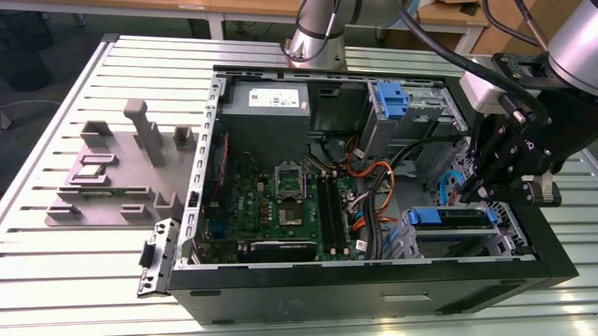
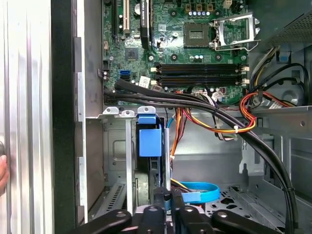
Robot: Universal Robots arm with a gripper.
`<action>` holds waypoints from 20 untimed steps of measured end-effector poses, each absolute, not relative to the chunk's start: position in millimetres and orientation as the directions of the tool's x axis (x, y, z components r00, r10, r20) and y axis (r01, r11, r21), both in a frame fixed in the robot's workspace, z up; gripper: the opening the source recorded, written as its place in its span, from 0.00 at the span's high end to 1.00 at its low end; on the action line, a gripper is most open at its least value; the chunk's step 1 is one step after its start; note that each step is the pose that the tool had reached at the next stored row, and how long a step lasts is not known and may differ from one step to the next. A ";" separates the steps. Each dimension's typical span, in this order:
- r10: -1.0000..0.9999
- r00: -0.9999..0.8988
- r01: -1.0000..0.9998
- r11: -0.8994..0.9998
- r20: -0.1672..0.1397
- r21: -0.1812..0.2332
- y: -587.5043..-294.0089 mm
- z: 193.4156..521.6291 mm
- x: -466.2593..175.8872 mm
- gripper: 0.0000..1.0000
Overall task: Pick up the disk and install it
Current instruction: 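Insert the first disk wire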
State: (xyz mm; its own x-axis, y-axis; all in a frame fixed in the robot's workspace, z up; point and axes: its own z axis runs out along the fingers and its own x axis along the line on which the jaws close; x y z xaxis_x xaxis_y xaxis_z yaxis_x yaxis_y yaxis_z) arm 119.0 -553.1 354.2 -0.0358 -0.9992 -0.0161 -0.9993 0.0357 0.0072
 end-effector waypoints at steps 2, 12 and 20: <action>-0.999 -0.036 -0.999 0.036 -0.015 0.007 -553.1 354.2 119.0 0.84; -0.999 -0.034 -0.999 0.035 -0.014 -0.003 -553.4 353.9 115.6 0.84; -1.000 -0.026 -0.999 0.027 -0.015 -0.048 -553.6 350.1 108.5 0.84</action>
State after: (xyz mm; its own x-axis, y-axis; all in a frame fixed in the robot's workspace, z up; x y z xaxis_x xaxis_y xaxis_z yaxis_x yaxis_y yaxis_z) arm 108.5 -553.6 350.1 -0.0263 -0.9995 -0.0153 -0.9985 0.0270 -0.0475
